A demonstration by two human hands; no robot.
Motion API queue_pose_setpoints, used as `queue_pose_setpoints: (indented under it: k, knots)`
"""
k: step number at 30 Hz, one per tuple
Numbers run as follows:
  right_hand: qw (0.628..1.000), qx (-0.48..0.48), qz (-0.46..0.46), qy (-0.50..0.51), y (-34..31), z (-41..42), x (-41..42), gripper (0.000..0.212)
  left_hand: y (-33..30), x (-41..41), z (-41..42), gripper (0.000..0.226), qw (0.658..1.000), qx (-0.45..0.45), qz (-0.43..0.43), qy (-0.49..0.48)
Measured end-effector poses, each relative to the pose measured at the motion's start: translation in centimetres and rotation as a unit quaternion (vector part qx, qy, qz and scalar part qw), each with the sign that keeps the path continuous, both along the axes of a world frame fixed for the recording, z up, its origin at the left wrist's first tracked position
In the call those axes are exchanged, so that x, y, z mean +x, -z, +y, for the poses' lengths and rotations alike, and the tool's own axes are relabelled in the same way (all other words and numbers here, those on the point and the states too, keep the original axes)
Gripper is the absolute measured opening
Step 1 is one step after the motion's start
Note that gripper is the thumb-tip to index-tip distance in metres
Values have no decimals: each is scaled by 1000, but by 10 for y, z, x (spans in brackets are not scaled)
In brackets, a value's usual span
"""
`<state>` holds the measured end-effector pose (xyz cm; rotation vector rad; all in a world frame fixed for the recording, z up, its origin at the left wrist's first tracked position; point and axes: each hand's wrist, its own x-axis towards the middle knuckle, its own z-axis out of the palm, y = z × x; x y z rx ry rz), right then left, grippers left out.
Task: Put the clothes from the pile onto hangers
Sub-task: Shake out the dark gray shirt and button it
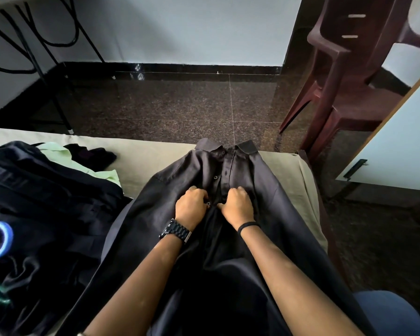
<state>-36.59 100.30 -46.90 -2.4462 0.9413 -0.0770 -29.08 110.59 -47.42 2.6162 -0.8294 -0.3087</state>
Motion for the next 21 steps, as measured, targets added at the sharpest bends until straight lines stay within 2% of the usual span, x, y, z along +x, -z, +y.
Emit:
queue_pose_setpoints:
  k: [4, 8, 9, 11, 14, 17, 19, 21]
  knots:
    - [999, 31, -10, 34, -2, -9, 1, 18, 3, 3, -2, 13, 999, -31, 44, 1]
    - [999, 11, 28, 12, -3, -6, 1, 38, 4, 3, -5, 6, 985, -107, 121, -57]
    - [999, -2, 45, 0, -5, -4, 2, 42, 4, 3, -6, 4, 975, -136, 158, -77]
    - [998, -6, 63, -8, -7, -3, 3, 41, 3, -1, -6, 15, 942, -193, 247, -123]
    - [996, 56, 45, 44, -9, -12, 5, 33, 5, -5, -5, 20, 897, -252, 330, -147]
    - [992, 100, 25, 76, -12, -19, 5, 27, 9, -11, -5, 17, 853, -311, 383, -169]
    - [993, 89, 33, 66, -12, -17, 4, 34, 11, -14, -7, 15, 825, -346, 405, -191]
    - [996, 61, 45, 52, -12, -12, 3, 40, 14, -16, -9, 15, 813, -365, 406, -203]
